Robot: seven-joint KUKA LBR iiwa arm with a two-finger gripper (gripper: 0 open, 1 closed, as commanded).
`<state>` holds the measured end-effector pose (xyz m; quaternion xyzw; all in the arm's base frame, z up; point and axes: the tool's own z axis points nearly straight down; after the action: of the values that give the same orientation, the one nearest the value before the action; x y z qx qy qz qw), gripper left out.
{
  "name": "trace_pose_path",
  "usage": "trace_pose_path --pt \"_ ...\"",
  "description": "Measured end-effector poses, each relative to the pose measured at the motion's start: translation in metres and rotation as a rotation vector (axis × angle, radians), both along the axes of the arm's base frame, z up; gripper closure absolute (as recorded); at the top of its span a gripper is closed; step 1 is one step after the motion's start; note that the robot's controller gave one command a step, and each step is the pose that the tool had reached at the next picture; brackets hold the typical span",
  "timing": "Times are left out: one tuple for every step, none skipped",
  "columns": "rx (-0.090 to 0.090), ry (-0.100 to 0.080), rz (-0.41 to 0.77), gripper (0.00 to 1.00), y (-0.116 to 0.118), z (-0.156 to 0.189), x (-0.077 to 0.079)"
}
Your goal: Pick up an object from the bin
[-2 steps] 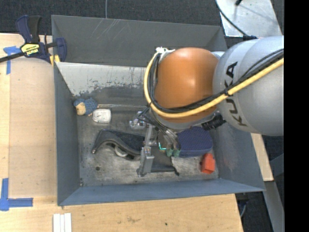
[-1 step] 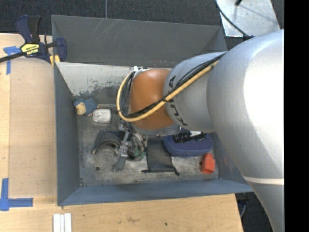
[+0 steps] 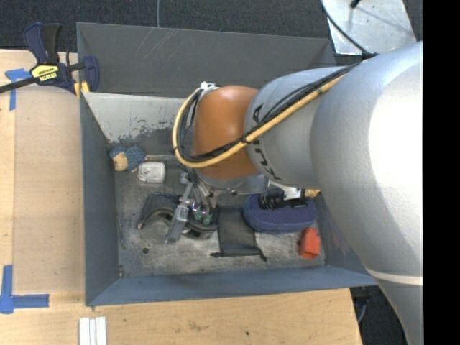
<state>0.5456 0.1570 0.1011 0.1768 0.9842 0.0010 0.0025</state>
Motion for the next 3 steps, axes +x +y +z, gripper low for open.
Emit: trace_pose_path --pt "0.000 0.001 -0.228 0.00 -0.002 -0.001 0.003" --pt "0.002 0.002 -0.320 0.00 -0.011 -0.029 0.008" --pt "0.003 0.001 -0.318 0.00 -0.010 -0.027 0.010"
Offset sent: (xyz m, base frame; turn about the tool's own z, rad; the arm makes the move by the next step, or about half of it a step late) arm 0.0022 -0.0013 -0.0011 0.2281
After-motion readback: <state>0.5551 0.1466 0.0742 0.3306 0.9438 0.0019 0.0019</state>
